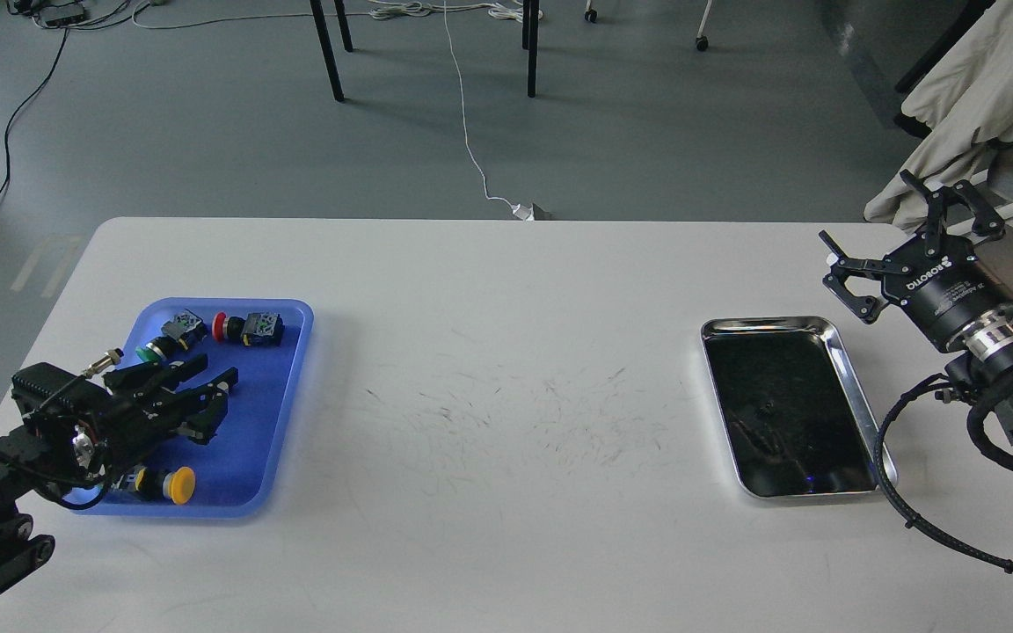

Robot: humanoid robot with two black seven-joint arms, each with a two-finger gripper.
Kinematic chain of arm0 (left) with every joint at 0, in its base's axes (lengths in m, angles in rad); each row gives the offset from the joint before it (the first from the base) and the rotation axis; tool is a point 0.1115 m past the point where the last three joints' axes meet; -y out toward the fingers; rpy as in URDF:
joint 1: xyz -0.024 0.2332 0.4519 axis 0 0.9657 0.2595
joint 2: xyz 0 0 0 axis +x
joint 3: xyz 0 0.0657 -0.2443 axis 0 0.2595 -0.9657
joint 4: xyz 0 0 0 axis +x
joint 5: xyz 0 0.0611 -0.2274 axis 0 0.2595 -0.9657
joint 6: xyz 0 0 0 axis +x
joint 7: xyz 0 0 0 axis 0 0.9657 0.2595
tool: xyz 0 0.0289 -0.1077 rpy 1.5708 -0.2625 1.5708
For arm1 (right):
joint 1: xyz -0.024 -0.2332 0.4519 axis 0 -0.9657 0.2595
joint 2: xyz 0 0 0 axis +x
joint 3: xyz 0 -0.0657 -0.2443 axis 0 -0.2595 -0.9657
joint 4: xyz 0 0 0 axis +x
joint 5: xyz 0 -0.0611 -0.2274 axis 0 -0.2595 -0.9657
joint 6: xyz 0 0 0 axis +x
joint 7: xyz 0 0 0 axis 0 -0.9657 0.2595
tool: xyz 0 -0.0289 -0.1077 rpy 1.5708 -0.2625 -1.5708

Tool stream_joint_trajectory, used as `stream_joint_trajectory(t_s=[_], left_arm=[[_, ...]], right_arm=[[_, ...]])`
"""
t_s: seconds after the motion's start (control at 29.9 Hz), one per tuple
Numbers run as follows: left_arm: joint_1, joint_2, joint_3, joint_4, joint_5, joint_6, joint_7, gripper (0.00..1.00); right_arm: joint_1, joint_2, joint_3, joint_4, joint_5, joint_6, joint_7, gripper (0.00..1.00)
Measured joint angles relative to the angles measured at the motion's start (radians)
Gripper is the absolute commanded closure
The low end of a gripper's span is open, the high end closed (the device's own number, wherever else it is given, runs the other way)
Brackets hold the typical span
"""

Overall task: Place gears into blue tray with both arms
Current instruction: 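Lower the black part into the blue tray and open the left gripper, then lift the left gripper away from the blue tray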

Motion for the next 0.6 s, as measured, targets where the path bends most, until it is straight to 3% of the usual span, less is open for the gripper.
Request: stream_joint_trajectory(t_s=[0.33, 0.5, 0.6], left_arm=[[-0.174, 0.099, -0.016, -0.161, -0.181, 0.030, 0.013, 0.02], [-0.308, 0.024, -0.059, -0.175, -0.558, 0.018, 0.100, 0.02], [-0.373, -0.031, -0.105, -0.165, -0.818, -0.029, 0.137, 0.02]], right_arm=[[0.011, 0.000, -0.001, 0.003, 0.000, 0.000, 0.000, 0.03], [0.011, -0.001, -0.006, 0.008, 0.000, 0.000, 0.000, 0.03], [0.010, -0.012, -0.008, 0.019, 0.000, 0.000, 0.000, 0.02]])
